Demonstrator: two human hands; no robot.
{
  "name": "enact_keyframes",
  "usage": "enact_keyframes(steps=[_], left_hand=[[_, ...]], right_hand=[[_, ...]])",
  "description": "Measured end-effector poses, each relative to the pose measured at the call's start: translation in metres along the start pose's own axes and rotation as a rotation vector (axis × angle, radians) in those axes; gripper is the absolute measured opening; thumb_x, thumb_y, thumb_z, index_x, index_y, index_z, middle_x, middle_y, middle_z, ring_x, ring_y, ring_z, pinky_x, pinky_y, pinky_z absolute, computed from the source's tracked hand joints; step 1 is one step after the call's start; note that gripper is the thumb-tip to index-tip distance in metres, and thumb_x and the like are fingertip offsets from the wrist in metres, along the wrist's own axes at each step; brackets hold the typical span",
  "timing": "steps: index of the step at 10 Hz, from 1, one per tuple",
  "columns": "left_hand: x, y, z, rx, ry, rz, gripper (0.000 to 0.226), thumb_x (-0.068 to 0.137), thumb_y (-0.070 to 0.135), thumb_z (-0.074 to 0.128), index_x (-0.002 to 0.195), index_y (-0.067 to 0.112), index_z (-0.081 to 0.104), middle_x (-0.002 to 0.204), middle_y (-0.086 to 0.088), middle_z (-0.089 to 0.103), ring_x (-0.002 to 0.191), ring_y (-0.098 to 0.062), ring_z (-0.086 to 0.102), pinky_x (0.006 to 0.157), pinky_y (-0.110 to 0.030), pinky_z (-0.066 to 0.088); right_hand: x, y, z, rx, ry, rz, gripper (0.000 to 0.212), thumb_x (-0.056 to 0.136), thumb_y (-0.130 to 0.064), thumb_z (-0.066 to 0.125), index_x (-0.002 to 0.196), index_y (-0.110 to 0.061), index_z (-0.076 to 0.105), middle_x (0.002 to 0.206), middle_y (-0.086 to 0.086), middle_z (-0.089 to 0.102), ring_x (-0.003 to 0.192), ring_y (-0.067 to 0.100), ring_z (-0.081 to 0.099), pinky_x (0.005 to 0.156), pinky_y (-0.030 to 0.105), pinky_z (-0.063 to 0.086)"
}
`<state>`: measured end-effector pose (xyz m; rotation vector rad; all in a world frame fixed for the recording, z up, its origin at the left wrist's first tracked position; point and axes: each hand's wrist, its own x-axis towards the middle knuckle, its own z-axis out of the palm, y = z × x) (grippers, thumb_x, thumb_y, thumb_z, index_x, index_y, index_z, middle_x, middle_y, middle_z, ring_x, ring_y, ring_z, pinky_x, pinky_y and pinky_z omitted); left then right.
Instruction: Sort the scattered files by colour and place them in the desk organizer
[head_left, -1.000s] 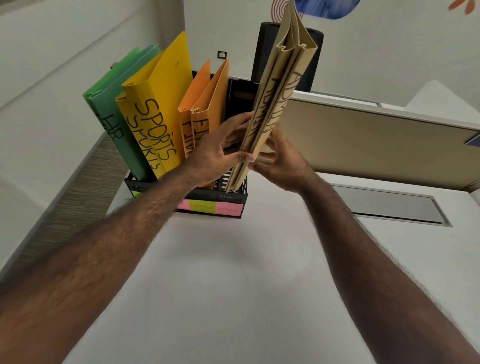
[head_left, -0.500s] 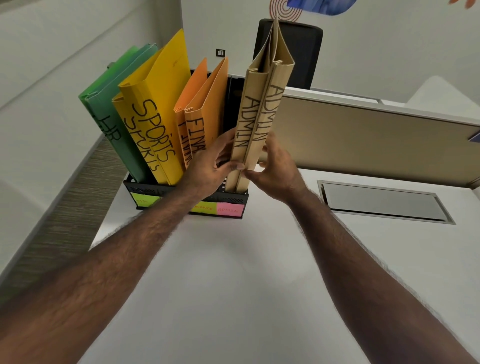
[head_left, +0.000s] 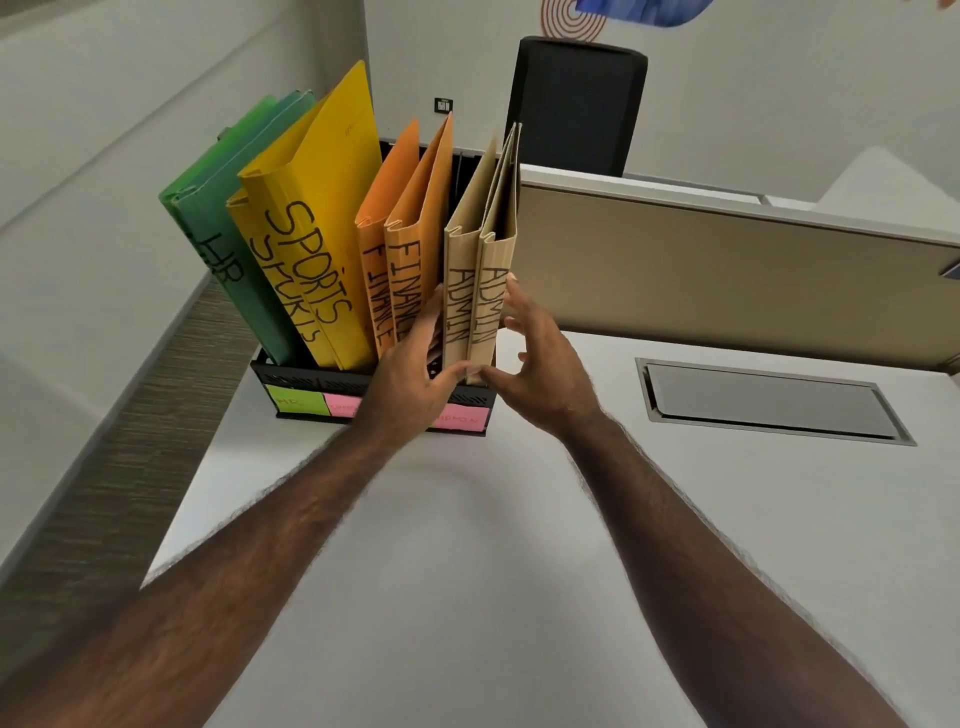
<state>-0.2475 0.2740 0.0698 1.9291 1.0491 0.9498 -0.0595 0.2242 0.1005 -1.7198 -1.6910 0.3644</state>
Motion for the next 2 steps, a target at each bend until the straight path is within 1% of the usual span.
enact_keyframes(steps=[1, 2], left_hand=[[-0.027, 0.001, 0.008, -0.055, 0.028, -0.005, 0.104, 0.093, 0.025, 0.08, 0.167, 0.038, 0.008, 0.169, 0.007, 0.036, 0.151, 0.0, 0.037, 0.12, -0.032, 0.041], [-0.047, 0.004, 0.013, -0.041, 0.051, -0.05, 0.105, 0.094, 0.025, 0.079, 0.167, 0.038, 0.004, 0.172, 0.003, 0.031, 0.153, -0.006, 0.035, 0.122, -0.037, 0.04]], right_hand=[[-0.02, 0.004, -0.001, -0.032, 0.016, -0.002, 0.109, 0.083, -0.051, 0.087, 0.166, -0.034, 0.018, 0.166, -0.004, 0.042, 0.144, 0.016, 0.051, 0.096, 0.04, 0.061], [-0.037, 0.006, 0.0, -0.068, 0.03, 0.041, 0.102, 0.087, -0.051, 0.084, 0.167, -0.031, 0.023, 0.167, -0.004, 0.04, 0.144, 0.017, 0.051, 0.101, 0.039, 0.058]])
